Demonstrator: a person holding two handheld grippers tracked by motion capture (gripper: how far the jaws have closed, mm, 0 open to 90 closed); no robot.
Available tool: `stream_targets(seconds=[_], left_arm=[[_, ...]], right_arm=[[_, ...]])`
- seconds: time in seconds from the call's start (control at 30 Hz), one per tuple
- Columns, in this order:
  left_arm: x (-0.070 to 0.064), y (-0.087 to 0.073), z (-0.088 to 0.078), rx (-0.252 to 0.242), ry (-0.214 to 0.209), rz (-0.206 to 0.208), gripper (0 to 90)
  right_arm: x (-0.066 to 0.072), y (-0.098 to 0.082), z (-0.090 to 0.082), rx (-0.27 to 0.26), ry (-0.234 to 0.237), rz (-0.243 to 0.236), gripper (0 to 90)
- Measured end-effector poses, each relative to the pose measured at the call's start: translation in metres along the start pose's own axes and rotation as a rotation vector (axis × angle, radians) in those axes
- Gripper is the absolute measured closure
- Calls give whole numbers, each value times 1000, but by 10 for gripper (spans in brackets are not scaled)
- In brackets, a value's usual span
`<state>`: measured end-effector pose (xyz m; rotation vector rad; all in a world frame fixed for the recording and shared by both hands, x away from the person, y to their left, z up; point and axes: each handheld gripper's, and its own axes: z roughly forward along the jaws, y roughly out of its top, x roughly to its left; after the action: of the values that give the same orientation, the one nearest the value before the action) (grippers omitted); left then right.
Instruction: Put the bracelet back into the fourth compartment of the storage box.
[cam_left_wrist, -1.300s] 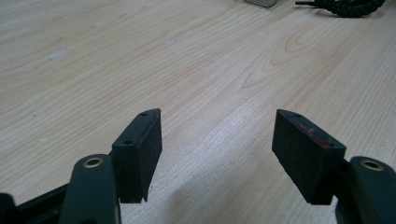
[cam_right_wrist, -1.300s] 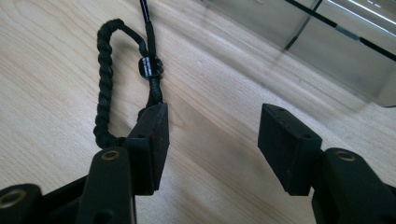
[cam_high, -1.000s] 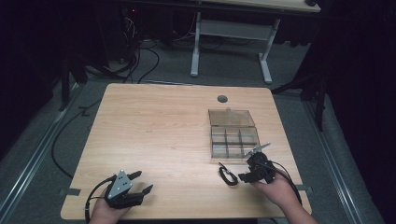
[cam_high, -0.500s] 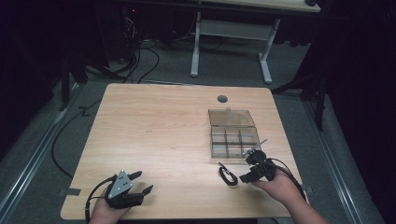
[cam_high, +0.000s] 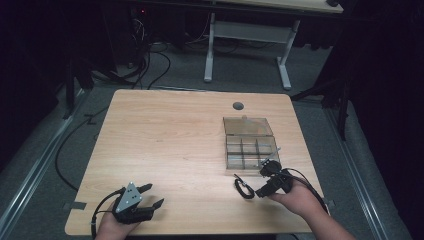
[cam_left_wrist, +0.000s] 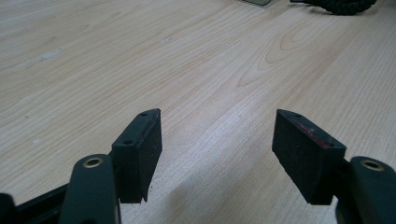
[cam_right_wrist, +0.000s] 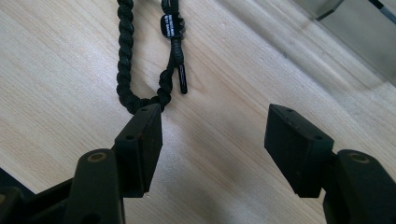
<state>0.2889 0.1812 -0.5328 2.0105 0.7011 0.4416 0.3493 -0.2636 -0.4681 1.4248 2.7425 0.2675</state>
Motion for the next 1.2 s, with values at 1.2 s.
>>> stream_targets(seconds=[1.2], left_arm=[[-1, 0, 0, 2, -11, 9, 335]], right_arm=[[38, 43, 33, 94, -23, -97, 388]])
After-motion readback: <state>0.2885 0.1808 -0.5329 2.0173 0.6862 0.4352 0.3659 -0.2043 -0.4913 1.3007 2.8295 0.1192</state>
